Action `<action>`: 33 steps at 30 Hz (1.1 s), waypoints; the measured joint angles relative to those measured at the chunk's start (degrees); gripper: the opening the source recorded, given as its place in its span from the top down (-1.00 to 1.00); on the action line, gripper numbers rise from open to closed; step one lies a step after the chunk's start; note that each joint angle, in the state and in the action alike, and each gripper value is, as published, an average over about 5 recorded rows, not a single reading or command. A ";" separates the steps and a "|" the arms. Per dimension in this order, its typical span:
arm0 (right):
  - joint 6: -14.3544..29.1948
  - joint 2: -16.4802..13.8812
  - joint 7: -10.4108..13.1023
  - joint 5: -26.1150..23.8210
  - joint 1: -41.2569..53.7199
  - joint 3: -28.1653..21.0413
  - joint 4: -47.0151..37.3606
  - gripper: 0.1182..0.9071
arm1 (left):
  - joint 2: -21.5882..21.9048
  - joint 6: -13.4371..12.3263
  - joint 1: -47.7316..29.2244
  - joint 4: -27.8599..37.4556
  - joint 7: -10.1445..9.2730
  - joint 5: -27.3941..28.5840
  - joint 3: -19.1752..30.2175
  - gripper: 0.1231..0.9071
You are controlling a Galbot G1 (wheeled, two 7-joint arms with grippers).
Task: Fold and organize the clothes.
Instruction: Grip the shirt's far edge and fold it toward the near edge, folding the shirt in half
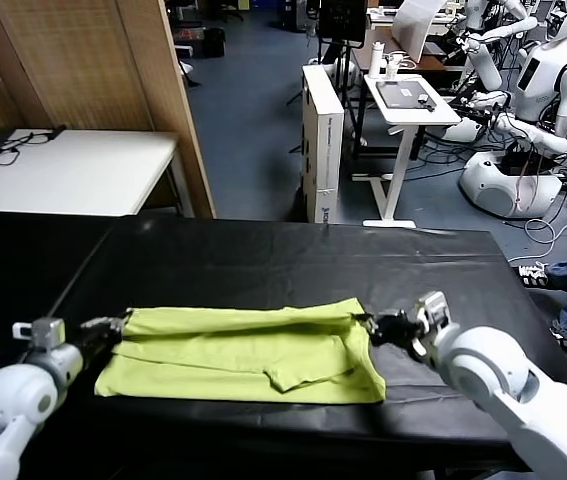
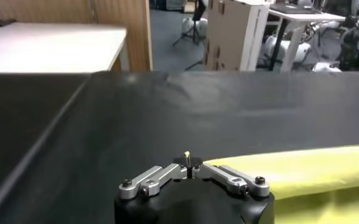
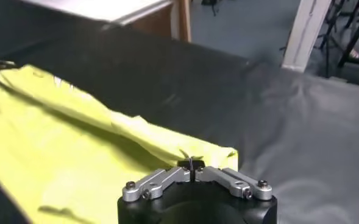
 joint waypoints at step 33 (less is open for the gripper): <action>0.00 0.54 1.39 0.44 -4.67 5.09 3.77 -0.97 | -4.82 -0.92 6.37 -5.42 -3.56 -1.09 -7.19 -0.96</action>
